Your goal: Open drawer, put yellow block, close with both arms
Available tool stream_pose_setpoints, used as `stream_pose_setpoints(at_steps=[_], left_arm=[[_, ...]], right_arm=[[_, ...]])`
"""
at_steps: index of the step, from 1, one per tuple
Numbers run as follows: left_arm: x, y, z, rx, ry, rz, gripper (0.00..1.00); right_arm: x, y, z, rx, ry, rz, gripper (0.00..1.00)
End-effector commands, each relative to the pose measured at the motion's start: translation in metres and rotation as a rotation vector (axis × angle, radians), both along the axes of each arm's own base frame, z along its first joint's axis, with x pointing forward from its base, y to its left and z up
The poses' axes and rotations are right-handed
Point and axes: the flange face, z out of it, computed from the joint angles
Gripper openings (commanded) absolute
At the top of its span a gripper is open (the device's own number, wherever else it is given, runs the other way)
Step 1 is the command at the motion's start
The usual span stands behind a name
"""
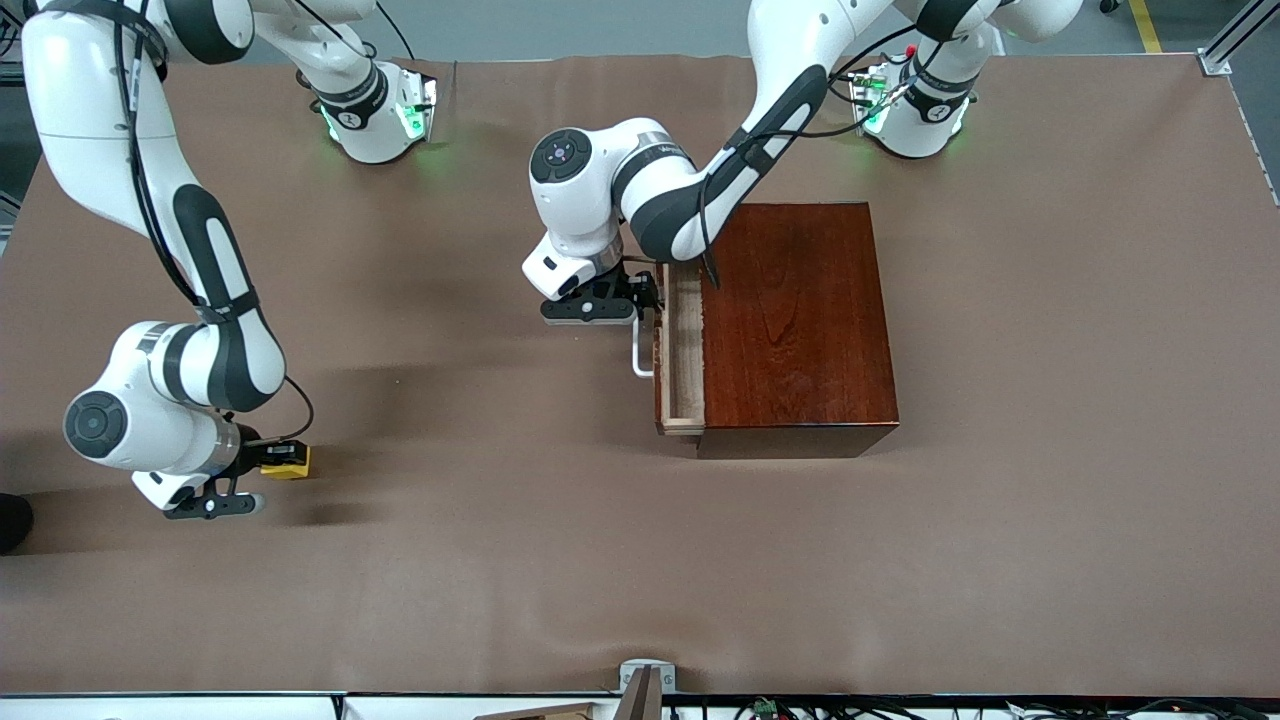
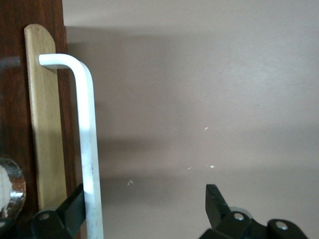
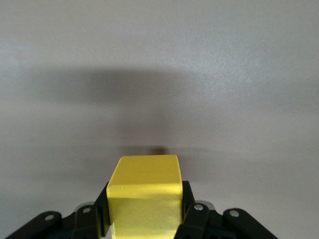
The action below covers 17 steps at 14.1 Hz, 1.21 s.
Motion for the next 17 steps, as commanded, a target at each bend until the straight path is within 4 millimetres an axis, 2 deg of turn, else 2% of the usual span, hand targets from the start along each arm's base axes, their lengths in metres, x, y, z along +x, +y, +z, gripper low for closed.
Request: stream_pose_setpoints(at_steps=[1,3,6,7,9,11,13,17], left_arm=[[0.003,-0.007,-0.003,-0.058,-0.011,-0.004,1.0],[0.007,-0.006,-0.006,-0.068,-0.019,-0.012,1.0],[0.015,-0.001,-0.011,-0.061,-0.023,-0.03,1.0],[0.02,0.003,-0.014,-0.058,-0.021,-0.032,1.0],[0.032,0.012,-0.013,-0.055,-0.022,-0.044,1.0],[0.04,0.017,-0.013,-0.062,-0.027,-0.039,1.0],[0.044,0.02,-0.012,-0.067,-0.032,-0.037,1.0],[0.035,0.011,-0.011,-0.081,-0.027,0.001,1.0]], right_arm=[[0.005,0.006,0.046,0.005,0.002,0.027,0.0],[0.013,0.008,0.064,0.006,-0.021,0.041,0.0],[0.019,0.006,0.079,0.01,-0.047,0.125,0.0],[0.019,0.005,0.082,0.014,-0.038,0.146,0.0],[0.022,0.008,0.101,0.015,-0.054,0.162,0.0],[0.027,0.022,0.121,0.023,-0.062,0.186,0.0],[0.031,0.027,0.137,0.023,-0.062,0.197,0.0],[0.032,0.033,0.139,0.022,-0.066,0.207,0.0]])
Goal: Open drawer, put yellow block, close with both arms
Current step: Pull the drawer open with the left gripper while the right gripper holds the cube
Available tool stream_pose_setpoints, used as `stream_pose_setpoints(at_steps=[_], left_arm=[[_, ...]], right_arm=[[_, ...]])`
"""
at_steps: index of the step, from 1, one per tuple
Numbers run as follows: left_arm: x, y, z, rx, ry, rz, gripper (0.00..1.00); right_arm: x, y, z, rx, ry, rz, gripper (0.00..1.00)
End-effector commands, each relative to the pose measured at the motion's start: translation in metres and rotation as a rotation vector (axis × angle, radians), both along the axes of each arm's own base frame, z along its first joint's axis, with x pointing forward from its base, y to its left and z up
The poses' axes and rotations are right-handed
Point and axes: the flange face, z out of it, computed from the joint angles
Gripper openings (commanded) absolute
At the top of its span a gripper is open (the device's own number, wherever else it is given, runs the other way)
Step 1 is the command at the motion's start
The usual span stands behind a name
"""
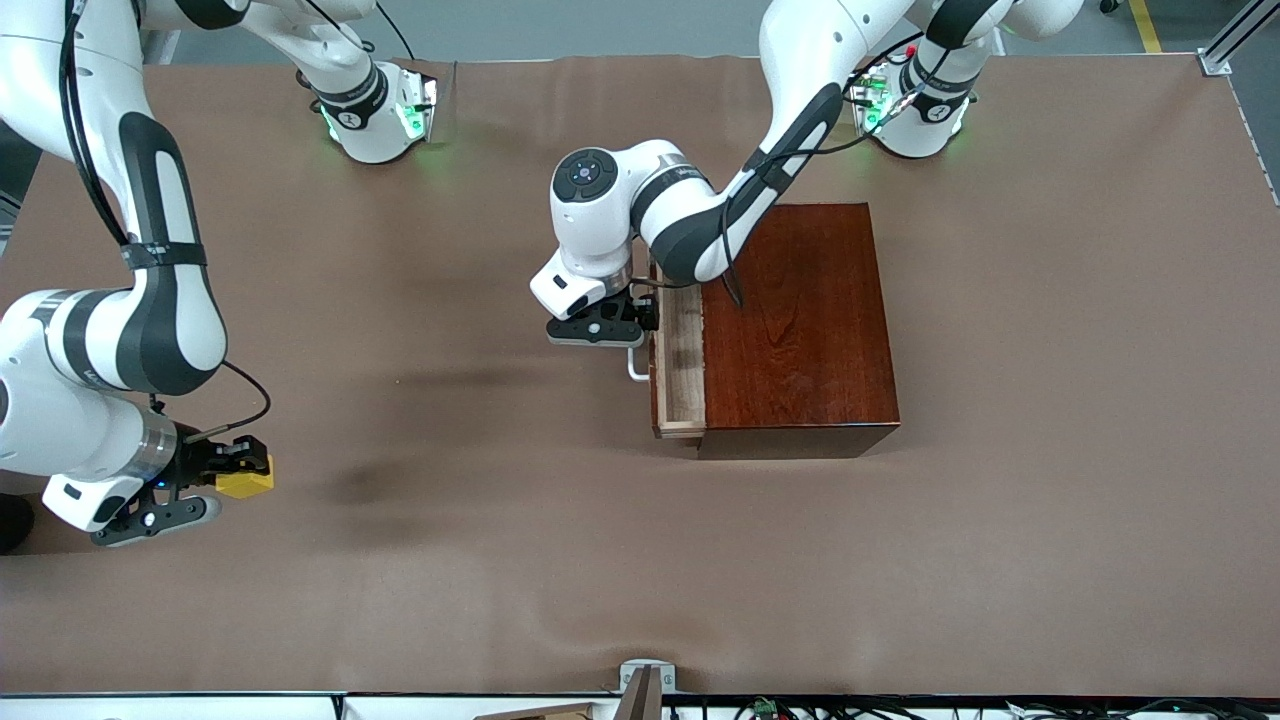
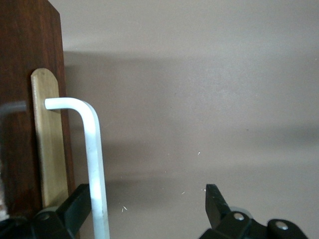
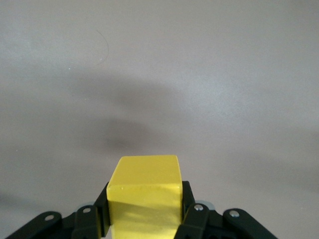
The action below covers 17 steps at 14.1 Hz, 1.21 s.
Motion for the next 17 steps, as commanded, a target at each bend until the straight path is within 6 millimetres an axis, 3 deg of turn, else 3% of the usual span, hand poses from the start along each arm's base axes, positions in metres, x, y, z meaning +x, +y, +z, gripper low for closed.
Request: stream_pose_setpoints(at_steps=[1,5,12,15,17], left_arm=[[0.003,-0.008,-0.002,-0.039,-0.015,0.018,1.0],[-0.019,-0.035,0.005,-0.087,-0.034,0.034,1.0],[-0.04,-0.059,0.013,-0.161,-0.057,0.045,1.0],[-0.047,-0.068,0.002,-0.19,-0.06,0.041,1.0],[-0.048,-0.071,0.004,-0.208,-0.066,0.052,1.0]], right_arm=[[-0.001,-0.001,0.005,-0.004,0.004,0.015,0.0],[-0.001,-0.001,0.005,-0.003,0.004,0.016,0.0],[-0.001,-0.002,0.005,-0.001,0.003,0.037,0.0],[-0.001,-0.003,0.005,-0.001,0.003,0.035,0.0],[-0.001,-0.003,0.005,-0.001,0.003,0.037,0.0]])
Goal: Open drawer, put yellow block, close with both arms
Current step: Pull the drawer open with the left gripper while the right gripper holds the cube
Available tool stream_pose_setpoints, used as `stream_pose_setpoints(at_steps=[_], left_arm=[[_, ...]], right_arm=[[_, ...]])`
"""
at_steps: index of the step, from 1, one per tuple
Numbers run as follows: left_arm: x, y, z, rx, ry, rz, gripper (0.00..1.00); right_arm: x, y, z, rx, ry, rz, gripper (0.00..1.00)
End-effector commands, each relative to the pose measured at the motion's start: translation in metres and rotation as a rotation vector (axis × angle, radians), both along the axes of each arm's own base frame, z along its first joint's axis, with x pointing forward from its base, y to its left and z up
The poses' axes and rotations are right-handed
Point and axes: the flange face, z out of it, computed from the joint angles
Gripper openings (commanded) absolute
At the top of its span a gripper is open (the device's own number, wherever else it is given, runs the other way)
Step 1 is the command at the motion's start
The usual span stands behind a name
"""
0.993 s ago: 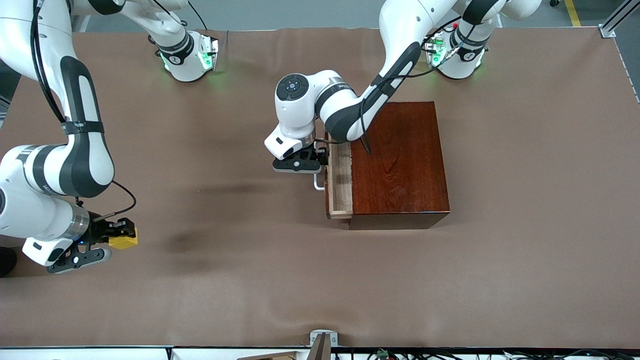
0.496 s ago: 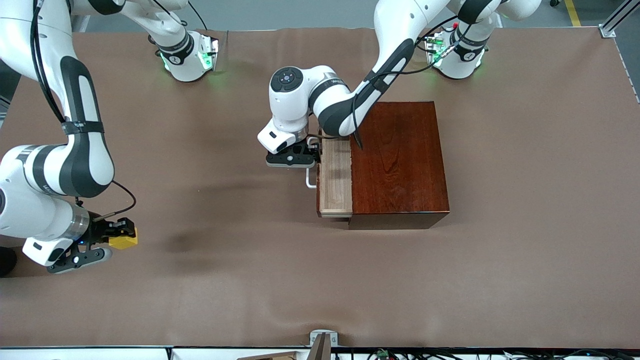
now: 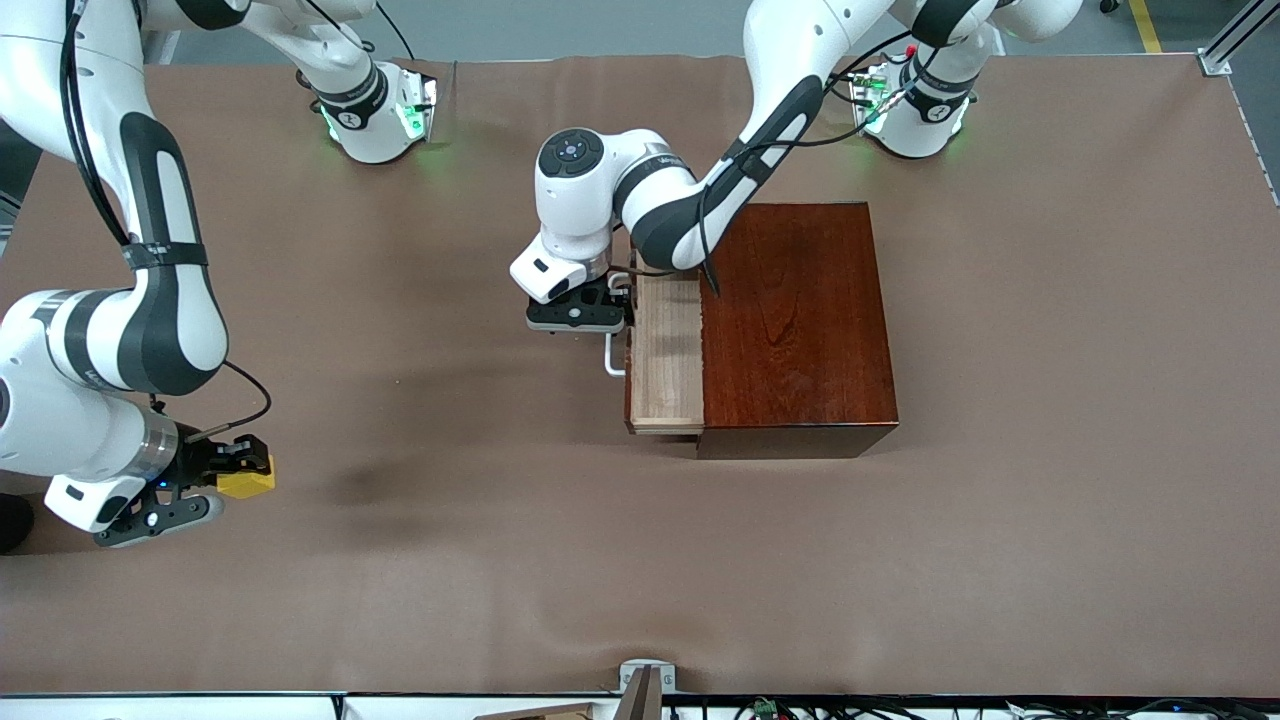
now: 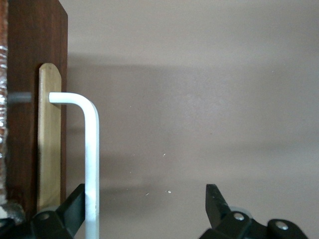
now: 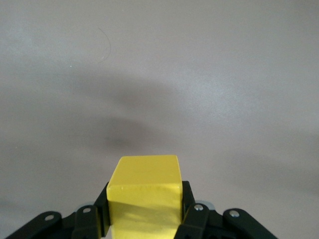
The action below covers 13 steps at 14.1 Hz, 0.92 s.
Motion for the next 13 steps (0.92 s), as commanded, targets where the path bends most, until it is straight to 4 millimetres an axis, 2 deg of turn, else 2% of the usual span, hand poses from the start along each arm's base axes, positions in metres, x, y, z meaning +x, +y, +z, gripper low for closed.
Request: stream_pose_setpoints(at_steps=[1,13], left_arm=[[-0.031,-0.044,0.003,-0.131,-0.009,0.011,1.0],[-0.029,-0.047,0.044,-0.222,0.026,0.111,1.0]], right_arm=[[-0.001,-0.002,0.005,0.0,0.002,0.02,0.0],[-0.001,-0.001,0.005,0.0,0.003,0.022,0.0]])
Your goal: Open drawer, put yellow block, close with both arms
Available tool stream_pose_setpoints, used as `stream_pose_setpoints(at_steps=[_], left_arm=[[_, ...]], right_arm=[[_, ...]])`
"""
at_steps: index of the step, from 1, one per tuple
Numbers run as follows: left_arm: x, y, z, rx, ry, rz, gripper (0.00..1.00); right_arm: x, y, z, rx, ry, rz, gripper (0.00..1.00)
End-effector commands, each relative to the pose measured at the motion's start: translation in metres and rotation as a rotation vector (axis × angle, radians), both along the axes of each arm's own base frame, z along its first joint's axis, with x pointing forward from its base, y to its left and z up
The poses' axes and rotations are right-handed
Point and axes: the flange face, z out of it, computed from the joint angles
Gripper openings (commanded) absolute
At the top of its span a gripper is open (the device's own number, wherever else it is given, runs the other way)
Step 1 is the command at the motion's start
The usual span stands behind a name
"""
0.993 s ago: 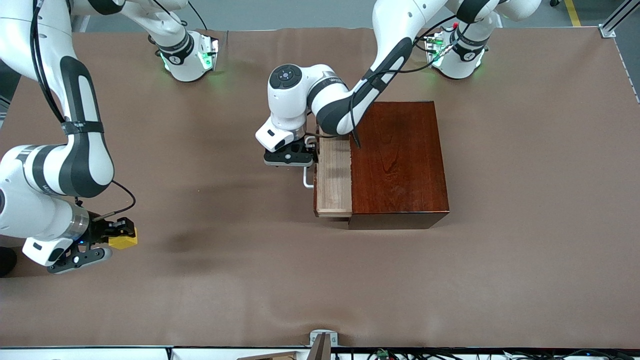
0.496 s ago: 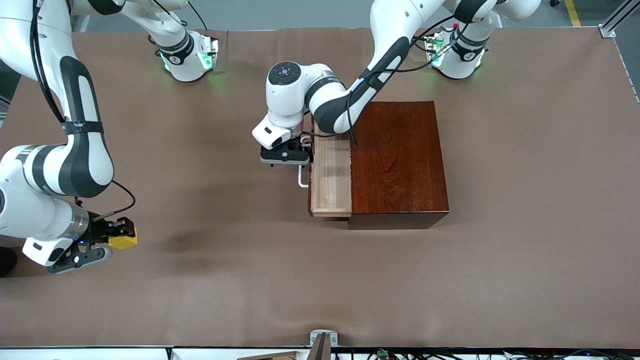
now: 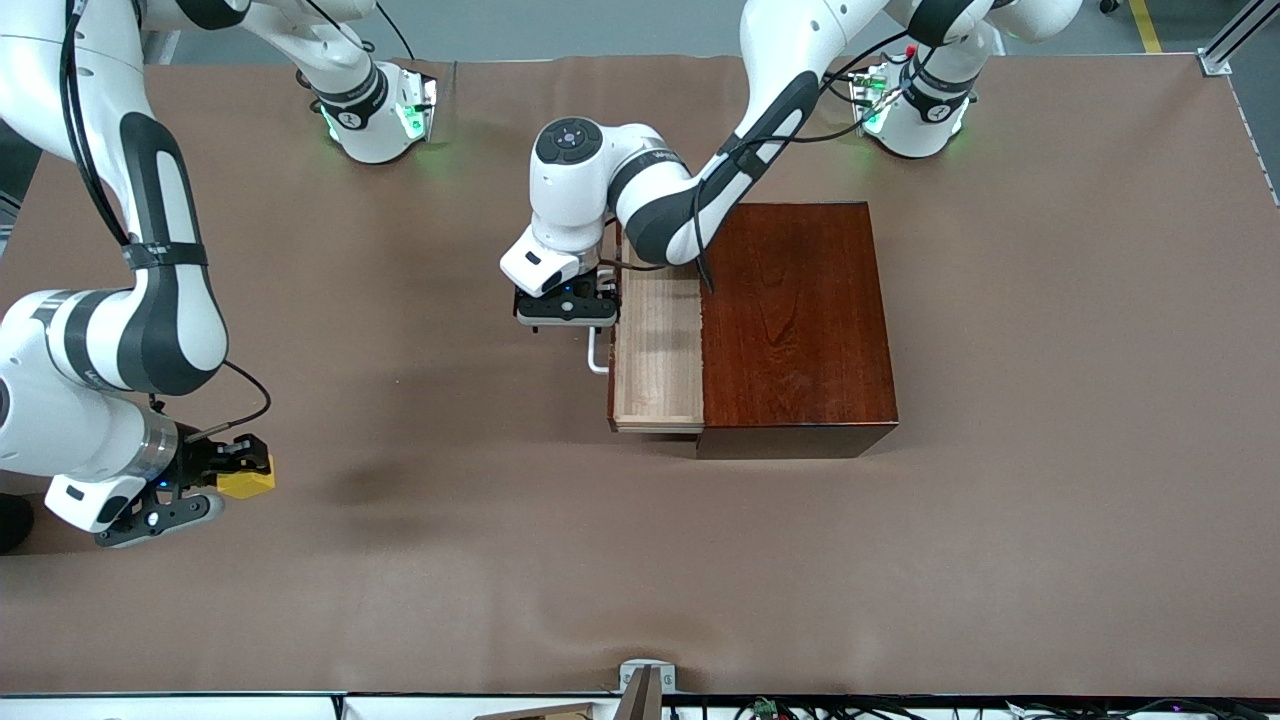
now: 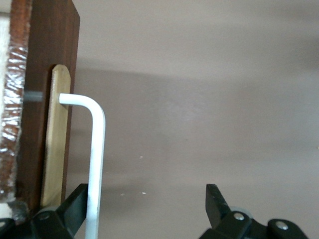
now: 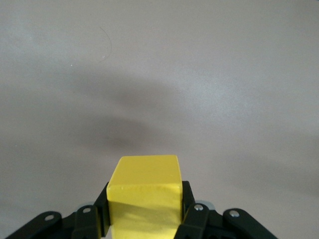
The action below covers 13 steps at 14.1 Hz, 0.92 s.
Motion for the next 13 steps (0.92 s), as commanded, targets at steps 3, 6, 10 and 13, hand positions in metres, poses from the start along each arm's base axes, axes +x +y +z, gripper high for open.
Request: stream_pose_setpoints(at_steps=[3,6,10,13], left_arm=[[-0.023,-0.028,0.03,-0.114,0.028,0.046,1.0],[-0.022,-0.02,0.022,-0.045,0.059,0.056,1.0],[-0.03,-0.015,0.056,-0.015,0.07,0.059,1.0],[-0.034,-0.01,0.1,-0.06,0.089,0.081,1.0]], right_arm=[[-0.001,-0.001,0.005,0.002,0.001,0.011,0.0],[-0.001,-0.002,0.005,0.002,0.001,0.009,0.0],[-0.001,-0.001,0.006,0.002,0.0,0.012,0.0],[-0.001,0.0,0.008,0.003,-0.003,0.042,0.0]])
